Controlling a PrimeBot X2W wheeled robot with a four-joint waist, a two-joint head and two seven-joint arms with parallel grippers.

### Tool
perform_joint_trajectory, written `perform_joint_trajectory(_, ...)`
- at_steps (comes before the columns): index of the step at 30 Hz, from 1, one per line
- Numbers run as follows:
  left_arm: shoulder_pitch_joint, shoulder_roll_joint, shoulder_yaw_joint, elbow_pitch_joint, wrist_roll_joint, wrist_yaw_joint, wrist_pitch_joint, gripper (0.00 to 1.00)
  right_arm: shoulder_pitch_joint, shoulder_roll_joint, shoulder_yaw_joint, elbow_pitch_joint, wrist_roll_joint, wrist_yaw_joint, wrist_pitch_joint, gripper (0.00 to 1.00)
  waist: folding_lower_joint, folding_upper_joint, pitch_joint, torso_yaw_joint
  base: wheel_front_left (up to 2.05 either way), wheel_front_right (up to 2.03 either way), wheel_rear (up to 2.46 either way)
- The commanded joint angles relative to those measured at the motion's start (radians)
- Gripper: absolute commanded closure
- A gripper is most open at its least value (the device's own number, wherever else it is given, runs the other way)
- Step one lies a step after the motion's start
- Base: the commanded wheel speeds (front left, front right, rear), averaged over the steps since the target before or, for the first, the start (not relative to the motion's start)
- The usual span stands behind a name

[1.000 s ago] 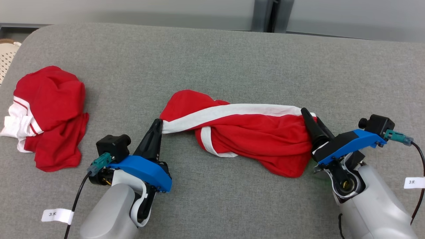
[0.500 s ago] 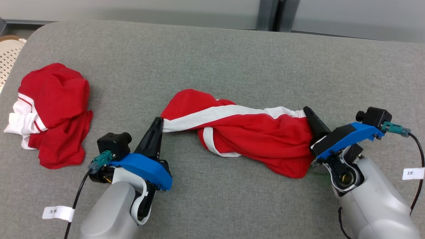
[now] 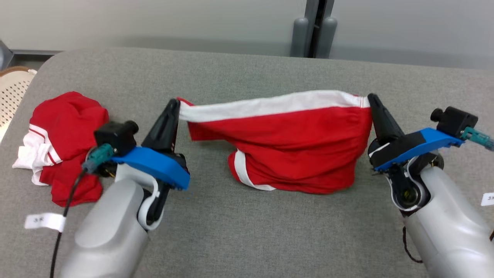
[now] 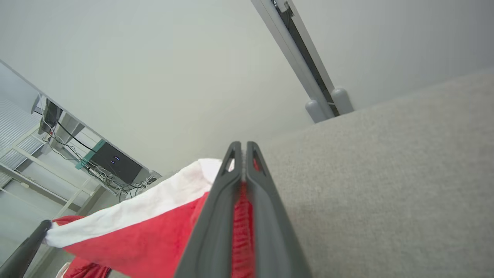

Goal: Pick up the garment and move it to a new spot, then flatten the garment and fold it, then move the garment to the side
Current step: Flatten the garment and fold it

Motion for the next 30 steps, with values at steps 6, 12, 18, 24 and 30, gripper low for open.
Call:
perform_joint_trajectory(6,-0.157,0.081,-0.018,-0.099,-0.039,-0.003,0.058,1.00,-0.059,-0.066,0.010,-0.144,0.008,0.000,-0.039,1.00,-0.0001,-0.0001,-0.090,-0.026,0.00,0.00,0.00)
perform_joint_trajectory(12,-0.257,0.138,-0.010,-0.182,-0.071,-0.003,0.154,1.00,-0.113,-0.119,0.002,-0.270,-0.013,0.000,-0.028,1.00,-0.0001,-0.0001,-0.133,-0.042,0.00,0.00,0.00)
perform_joint_trajectory(18,-0.321,0.156,-0.006,-0.223,-0.093,0.016,0.246,1.00,-0.194,-0.136,-0.008,-0.315,-0.068,0.000,0.041,1.00,-0.0001,-0.0001,-0.099,-0.054,0.00,0.00,0.00)
perform_joint_trajectory(24,-0.404,0.150,0.014,-0.176,-0.076,0.039,0.236,1.00,-0.301,-0.100,-0.042,-0.249,-0.150,0.000,0.051,1.00,-0.0001,-0.0001,-0.004,-0.065,0.00,0.00,0.00)
perform_joint_trajectory(30,-0.569,0.112,0.035,-0.087,-0.035,0.060,0.147,1.00,-0.483,-0.056,-0.084,-0.138,-0.266,0.000,-0.034,1.00,-0.0001,-0.0001,0.099,-0.064,0.00,0.00,0.00)
